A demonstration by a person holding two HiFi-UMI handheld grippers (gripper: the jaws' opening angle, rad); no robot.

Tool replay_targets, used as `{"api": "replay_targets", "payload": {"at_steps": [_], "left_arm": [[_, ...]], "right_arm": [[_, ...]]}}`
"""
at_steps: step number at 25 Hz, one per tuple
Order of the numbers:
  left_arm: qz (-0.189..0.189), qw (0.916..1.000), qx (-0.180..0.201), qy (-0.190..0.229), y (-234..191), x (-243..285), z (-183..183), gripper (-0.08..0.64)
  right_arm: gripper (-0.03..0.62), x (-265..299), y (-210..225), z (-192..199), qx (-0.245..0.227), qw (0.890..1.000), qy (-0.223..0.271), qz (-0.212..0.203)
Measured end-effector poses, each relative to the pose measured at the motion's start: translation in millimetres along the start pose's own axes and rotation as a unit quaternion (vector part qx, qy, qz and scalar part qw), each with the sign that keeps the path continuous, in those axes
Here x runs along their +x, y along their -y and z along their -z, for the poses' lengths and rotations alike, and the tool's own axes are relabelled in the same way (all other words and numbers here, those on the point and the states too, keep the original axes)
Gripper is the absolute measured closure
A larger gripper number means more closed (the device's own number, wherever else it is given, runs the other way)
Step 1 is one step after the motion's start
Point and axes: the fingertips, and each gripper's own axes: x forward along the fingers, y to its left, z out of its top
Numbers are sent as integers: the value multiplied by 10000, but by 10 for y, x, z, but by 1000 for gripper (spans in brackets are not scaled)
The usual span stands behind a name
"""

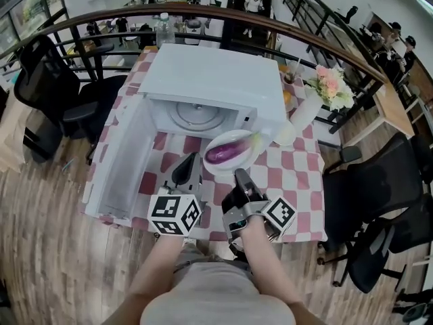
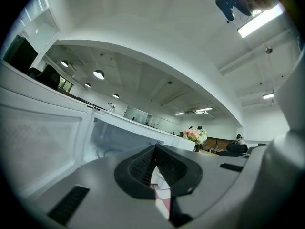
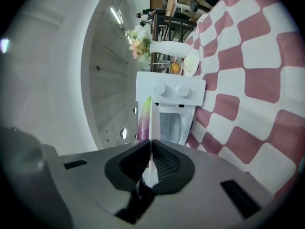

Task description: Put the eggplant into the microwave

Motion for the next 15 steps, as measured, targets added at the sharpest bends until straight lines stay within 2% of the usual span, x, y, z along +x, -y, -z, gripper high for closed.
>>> {"api": "replay_targets", "payload": {"at_steps": [6,15], "left_arm": [[-135,9999,-27,-37,-361,15,-3,557],[-67,9999,60,-103,-706,35,-115,557]], "right_arm": [[558,263,76,246,-19,9998,-222,1],[558,657,164,489,43,9997,-219,40]]}}
